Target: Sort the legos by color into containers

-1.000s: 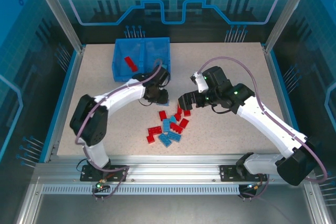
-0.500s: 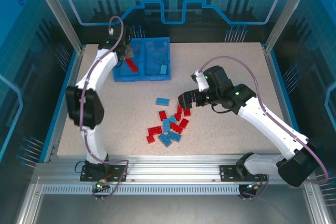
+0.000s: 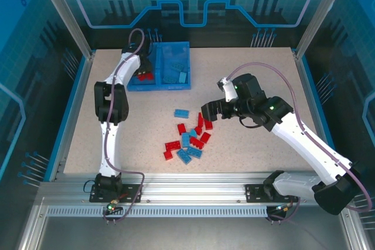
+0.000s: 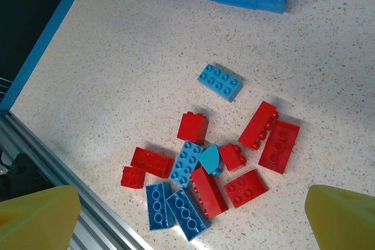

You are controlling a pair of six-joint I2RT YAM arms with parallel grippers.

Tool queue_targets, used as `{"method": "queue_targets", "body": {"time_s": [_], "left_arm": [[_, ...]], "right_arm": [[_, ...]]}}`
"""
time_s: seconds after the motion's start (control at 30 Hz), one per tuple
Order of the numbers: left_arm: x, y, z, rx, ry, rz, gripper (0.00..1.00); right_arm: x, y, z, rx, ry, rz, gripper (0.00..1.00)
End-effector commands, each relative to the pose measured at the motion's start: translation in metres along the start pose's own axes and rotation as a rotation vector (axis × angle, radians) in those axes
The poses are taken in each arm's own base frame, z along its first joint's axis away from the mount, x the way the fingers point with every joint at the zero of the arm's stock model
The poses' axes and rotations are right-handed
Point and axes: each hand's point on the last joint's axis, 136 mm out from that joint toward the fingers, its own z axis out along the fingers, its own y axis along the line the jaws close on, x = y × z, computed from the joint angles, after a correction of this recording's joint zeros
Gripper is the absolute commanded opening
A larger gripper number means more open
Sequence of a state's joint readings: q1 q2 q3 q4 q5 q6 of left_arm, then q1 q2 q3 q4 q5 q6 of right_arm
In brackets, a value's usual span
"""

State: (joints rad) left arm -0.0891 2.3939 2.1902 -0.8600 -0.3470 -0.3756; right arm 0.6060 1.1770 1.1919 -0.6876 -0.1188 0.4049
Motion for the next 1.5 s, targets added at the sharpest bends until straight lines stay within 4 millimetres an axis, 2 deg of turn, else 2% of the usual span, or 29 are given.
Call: {"method": "queue_targets", "body": {"time_s": [0.0,0.13,0.23,0.27,0.33,0.4,0.47,0.6,0.67,0.77,0.9,1.0,1.13,1.27,1.3,1.43,1.47], "left_arm": [[-0.024,-0.003,-0.05,0.074,-0.066,-0.05,0.47],[-0.029,-0.004,-0.091,0.15,-0.095,-0.063,0.46],[-0.024,-0.009,-0.143,0.269,-0.133,-0.064,0.45],[-0.022,-0.012,-0.166,0.321,-0.168,-0.055,0.45],[-0.008,-0.017,-0.207,0.426,-0.226,-0.005,0.44],[0.015,-0.023,-0.251,0.559,-0.285,0.089,0.43],[0.042,-0.025,-0.285,0.681,-0.338,0.198,0.43],[0.104,-0.009,-0.322,0.82,-0.432,0.416,0.47],[0.133,-0.001,-0.328,0.855,-0.468,0.531,0.5],[0.181,0.012,-0.333,0.898,-0.527,0.759,0.59],[0.242,0.028,-0.332,0.941,-0.549,1.051,0.82],[0.27,0.04,-0.326,0.947,-0.524,1.175,0.98],[0.288,0.046,-0.317,0.949,-0.514,1.251,0.99],[0.302,0.044,-0.314,1.006,-0.515,1.313,0.99],[0.302,0.043,-0.313,1.01,-0.524,1.319,0.99],[0.298,0.04,-0.31,1.003,-0.559,1.322,0.99],[0.296,0.039,-0.311,1.0,-0.573,1.322,0.99]], "right_arm": [[0.0,-0.003,0.004,0.01,0.007,0.02,1.0],[-0.002,-0.004,0.012,0.015,0.017,0.028,1.0],[-0.002,-0.009,0.026,0.062,0.036,0.013,0.99],[-0.003,-0.008,0.034,0.081,0.048,-0.014,0.98],[-0.004,-0.007,0.052,0.113,0.082,-0.092,0.96],[-0.005,-0.006,0.074,0.158,0.135,-0.21,0.95],[-0.004,-0.006,0.098,0.194,0.189,-0.332,0.96],[0.0,-0.011,0.146,0.203,0.31,-0.491,0.95],[0.002,-0.015,0.169,0.202,0.37,-0.538,0.93],[0.009,-0.023,0.201,0.199,0.444,-0.595,0.9],[0.021,-0.031,0.235,0.178,0.527,-0.64,0.88],[0.033,-0.033,0.25,0.148,0.58,-0.635,0.82],[0.046,-0.04,0.264,0.143,0.615,-0.611,0.74],[0.052,-0.043,0.27,0.145,0.637,-0.599,0.57],[0.061,-0.049,0.276,0.154,0.661,-0.595,0.51],[0.057,-0.047,0.275,0.153,0.641,-0.588,0.26],[0.047,-0.041,0.267,0.146,0.609,-0.587,0.22]]}}
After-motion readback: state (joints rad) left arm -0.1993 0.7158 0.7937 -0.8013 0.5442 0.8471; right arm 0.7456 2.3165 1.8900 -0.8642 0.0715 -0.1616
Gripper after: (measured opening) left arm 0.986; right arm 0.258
